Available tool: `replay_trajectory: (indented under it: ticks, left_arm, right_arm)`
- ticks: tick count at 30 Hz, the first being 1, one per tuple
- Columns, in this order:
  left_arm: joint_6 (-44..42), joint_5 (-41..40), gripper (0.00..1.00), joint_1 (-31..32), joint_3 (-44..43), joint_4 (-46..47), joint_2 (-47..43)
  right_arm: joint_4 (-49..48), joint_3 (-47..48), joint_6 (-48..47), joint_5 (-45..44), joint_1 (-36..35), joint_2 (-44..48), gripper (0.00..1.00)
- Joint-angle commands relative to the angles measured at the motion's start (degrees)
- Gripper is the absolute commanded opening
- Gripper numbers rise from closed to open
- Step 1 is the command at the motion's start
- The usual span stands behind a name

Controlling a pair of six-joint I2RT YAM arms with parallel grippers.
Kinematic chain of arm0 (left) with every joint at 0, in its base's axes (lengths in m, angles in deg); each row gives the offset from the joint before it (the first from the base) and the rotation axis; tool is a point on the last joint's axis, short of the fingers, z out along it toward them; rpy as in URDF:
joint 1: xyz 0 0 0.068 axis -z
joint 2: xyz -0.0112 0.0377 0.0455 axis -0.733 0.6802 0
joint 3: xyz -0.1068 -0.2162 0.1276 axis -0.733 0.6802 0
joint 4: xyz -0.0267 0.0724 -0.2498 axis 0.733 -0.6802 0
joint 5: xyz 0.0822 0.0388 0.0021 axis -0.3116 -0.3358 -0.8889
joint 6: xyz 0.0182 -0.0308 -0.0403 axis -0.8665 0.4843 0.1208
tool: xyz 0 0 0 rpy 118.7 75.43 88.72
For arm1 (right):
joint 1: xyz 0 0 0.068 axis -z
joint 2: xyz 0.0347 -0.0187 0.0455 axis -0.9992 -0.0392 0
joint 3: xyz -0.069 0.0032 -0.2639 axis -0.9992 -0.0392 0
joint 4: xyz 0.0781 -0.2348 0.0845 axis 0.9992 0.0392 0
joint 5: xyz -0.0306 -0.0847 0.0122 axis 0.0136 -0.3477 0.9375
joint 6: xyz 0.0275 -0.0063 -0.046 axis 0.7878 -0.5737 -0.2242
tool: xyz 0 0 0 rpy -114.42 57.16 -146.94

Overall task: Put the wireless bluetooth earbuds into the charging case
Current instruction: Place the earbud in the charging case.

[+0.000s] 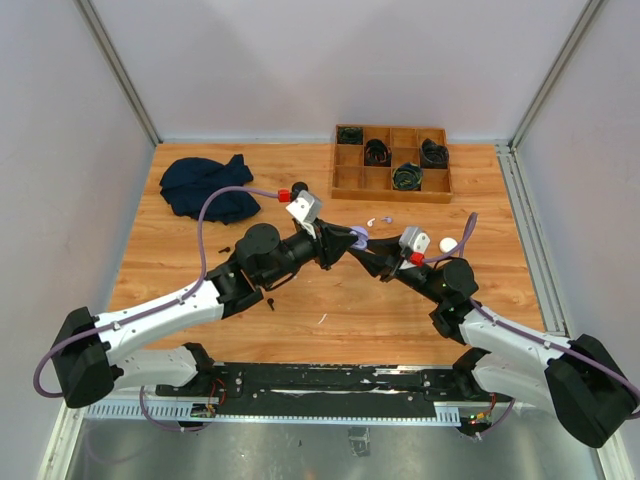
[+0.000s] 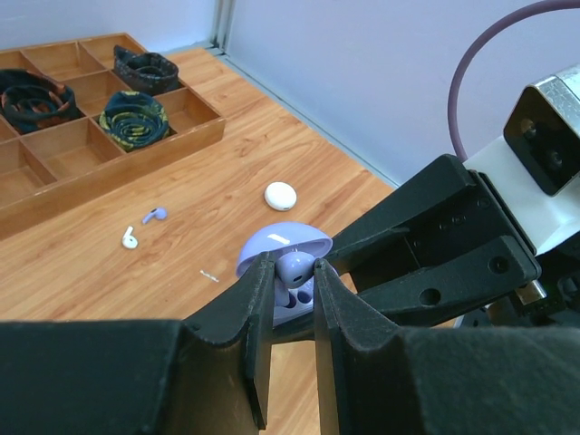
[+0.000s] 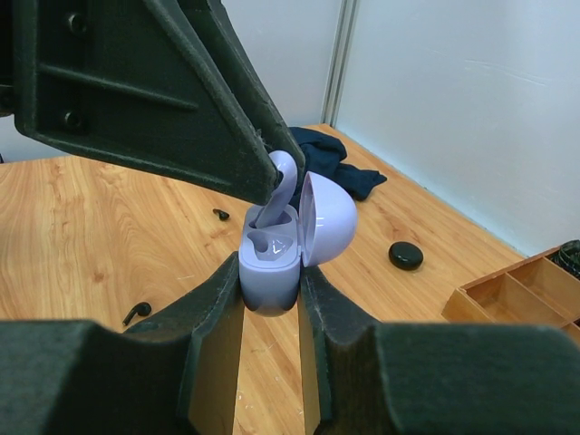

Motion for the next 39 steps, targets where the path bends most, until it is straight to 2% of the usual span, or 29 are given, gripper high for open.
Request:
replay_trajectory:
  ticks: [1, 15, 23, 39]
  left_arm:
    - [-1.5, -0.9, 0.24, 0.5, 0.8, 3.1, 0.3]
    - [-2.1, 2.0, 0.27, 0.5, 3.3, 3.1, -1.2]
    - [-2.5, 0.1, 0.32, 0.5, 4.3, 2.9, -2.0]
    - [0.9, -6.6, 0.52, 0.5, 1.6, -3.2, -4.4]
  right_arm:
    - [-3.7, 0.4, 0.8, 0.3, -1.3, 0.8, 0.01]
    - [-3.9, 0.1, 0.6, -0.7, -1.3, 1.7, 0.01]
    - [-3.9, 0.0, 0.7, -0.5, -1.3, 2.0, 0.01]
    - [-4.0, -0.3, 0.9, -0.5, -1.3, 2.0, 0.02]
